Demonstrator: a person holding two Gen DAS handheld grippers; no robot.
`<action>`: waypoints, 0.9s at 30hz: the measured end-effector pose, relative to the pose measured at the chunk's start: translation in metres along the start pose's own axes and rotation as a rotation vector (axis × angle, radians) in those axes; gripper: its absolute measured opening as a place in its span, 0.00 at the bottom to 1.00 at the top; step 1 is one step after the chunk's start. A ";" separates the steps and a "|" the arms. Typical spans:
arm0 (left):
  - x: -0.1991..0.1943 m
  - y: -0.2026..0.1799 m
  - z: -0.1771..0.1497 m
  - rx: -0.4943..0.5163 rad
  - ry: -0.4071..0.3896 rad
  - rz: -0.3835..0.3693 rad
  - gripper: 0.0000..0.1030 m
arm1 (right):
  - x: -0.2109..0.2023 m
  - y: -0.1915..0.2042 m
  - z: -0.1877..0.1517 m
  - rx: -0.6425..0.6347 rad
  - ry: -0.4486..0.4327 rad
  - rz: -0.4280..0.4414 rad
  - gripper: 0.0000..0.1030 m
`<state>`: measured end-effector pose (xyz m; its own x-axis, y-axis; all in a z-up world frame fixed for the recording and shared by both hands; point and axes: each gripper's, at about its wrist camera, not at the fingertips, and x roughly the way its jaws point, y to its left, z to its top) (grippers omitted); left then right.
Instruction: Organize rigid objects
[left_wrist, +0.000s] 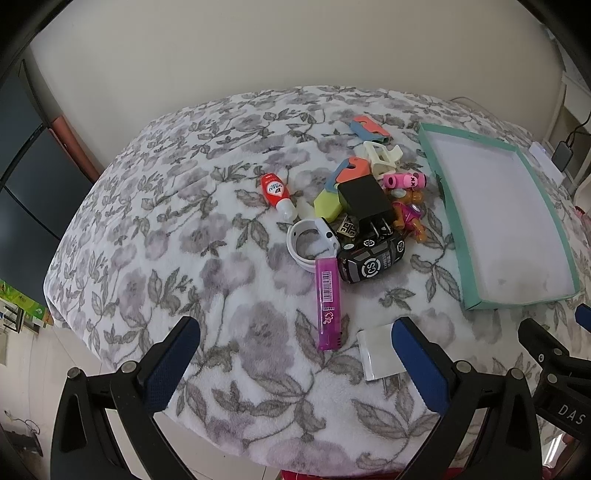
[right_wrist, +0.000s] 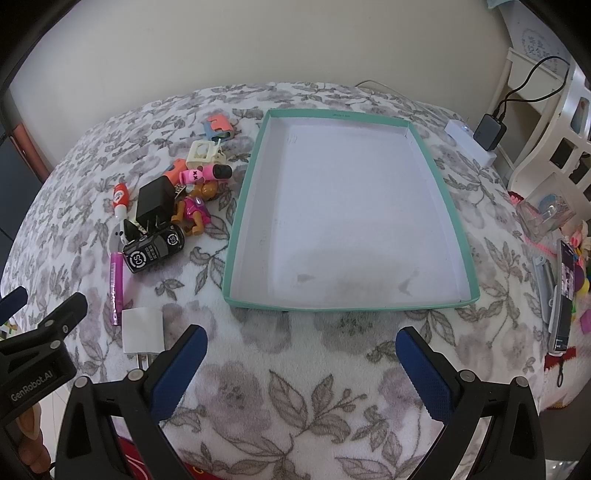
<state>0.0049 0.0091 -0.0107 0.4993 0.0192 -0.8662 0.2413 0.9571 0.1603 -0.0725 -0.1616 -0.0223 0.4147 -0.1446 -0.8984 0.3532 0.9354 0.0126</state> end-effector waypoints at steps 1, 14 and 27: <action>0.000 0.000 0.000 0.000 0.001 0.000 1.00 | 0.001 0.000 0.000 0.000 0.001 0.000 1.00; 0.003 0.001 0.001 -0.007 0.019 -0.005 1.00 | 0.002 0.000 0.000 -0.004 0.009 -0.002 1.00; 0.006 0.001 0.000 -0.006 0.025 -0.006 1.00 | 0.003 0.002 0.000 -0.012 0.022 -0.005 1.00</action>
<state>0.0081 0.0100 -0.0155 0.4764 0.0202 -0.8790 0.2394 0.9590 0.1518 -0.0705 -0.1603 -0.0249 0.3944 -0.1418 -0.9079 0.3448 0.9387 0.0032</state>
